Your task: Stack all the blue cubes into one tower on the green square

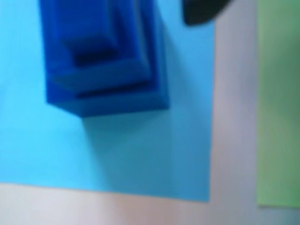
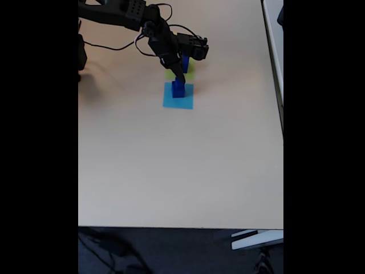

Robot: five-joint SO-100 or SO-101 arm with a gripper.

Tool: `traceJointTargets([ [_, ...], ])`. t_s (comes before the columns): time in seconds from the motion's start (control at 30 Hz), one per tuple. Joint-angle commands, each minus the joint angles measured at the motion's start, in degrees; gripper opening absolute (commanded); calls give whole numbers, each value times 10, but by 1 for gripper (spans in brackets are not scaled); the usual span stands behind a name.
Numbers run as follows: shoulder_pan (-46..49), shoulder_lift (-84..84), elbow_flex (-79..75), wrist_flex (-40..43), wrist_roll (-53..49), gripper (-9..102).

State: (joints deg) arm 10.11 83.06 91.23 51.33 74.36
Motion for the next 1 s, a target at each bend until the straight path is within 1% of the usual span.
traceJointTargets([
  [0.0,11,57,0,1,-7,22],
  [0.67,18,56,4,-3,-18,21],
  [0.97,22,54,4,-3,-23,18],
])
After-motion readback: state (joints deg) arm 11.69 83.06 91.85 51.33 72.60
